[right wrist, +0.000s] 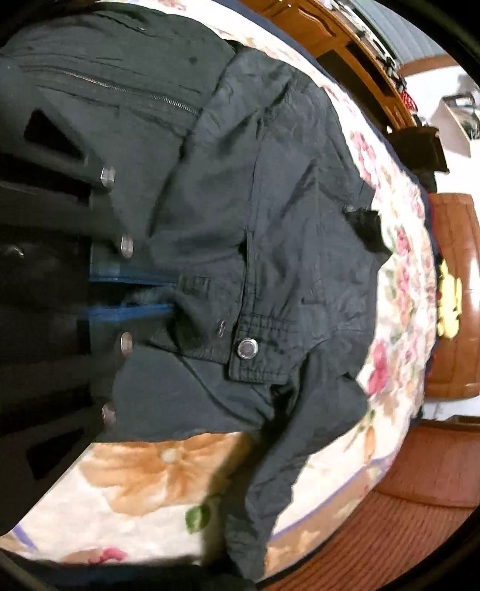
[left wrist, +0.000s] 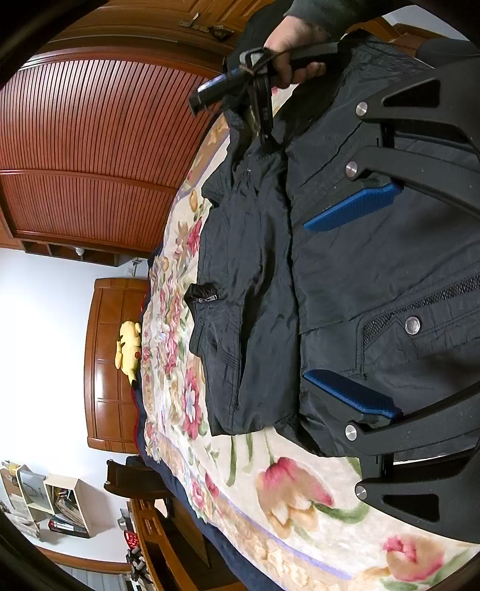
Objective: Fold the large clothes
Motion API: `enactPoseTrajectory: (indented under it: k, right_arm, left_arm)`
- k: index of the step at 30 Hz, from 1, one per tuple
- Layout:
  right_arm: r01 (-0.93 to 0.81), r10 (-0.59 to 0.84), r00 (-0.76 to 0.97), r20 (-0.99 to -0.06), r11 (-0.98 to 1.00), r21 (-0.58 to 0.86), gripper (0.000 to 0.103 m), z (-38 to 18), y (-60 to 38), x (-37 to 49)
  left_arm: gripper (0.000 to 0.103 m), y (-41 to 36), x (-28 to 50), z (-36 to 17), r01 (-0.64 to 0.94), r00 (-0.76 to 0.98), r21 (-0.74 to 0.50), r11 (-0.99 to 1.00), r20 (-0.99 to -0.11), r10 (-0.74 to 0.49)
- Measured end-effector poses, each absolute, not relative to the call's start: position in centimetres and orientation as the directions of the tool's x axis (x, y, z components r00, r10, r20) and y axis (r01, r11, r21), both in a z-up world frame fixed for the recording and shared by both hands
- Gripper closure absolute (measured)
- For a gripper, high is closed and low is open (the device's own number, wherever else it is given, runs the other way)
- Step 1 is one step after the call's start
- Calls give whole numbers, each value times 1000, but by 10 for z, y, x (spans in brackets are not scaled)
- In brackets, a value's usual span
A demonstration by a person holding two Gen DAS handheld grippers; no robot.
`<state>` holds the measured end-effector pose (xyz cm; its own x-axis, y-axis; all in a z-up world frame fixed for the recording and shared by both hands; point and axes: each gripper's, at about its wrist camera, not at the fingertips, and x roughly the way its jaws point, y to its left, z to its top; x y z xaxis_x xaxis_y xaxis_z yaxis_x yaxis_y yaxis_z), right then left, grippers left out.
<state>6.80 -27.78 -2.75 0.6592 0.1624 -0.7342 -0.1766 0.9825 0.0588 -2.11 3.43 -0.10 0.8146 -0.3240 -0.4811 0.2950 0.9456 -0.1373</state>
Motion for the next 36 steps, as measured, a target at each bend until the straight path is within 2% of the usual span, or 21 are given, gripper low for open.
enactPoseTrajectory:
  k: [14, 20, 24, 25, 26, 27, 28, 30, 31, 36]
  right_arm:
    - [-216, 171, 713, -680, 976, 19, 94, -23, -283, -4]
    - [-173, 117, 759, -641, 985, -26, 87, -22, -284, -27]
    - [-140, 76, 794, -604, 988, -61, 84, -19, -284, -39]
    - [-138, 77, 800, -596, 989, -56, 83, -18, -287, -41]
    - [-133, 77, 804, -589, 990, -53, 80, -17, -289, -43]
    - [-127, 74, 808, -585, 991, -51, 69, -15, -290, -45]
    - [-123, 75, 811, -581, 991, -44, 54, -14, -294, -46]
    - [-110, 69, 816, -573, 993, -37, 38, -12, -301, -50]
    - [-98, 58, 821, -569, 994, -40, 35, -10, -302, -52]
    - [-51, 15, 820, -572, 998, -47, 35, -9, -317, -46]
  left_arm:
    - [25, 25, -22, 1, 315, 810, -141, 938, -475, -344]
    - [25, 18, -22, 3, 316, 818, -127, 940, -466, -338]
    - [18, 12, -23, 4, 320, 828, -99, 942, -455, -329]
    - [13, 11, -23, 4, 324, 827, -99, 941, -454, -332]
    - [8, 9, -23, 4, 328, 826, -101, 939, -451, -337]
    - [0, 9, -24, 5, 328, 828, -106, 939, -446, -340]
    - [0, 8, -25, 5, 328, 830, -110, 938, -440, -342]
    - [0, 6, -24, 6, 332, 831, -115, 936, -434, -348]
    - [0, 4, -24, 7, 334, 831, -115, 935, -433, -350]
    - [0, -9, -22, 8, 353, 816, -116, 928, -447, -367]
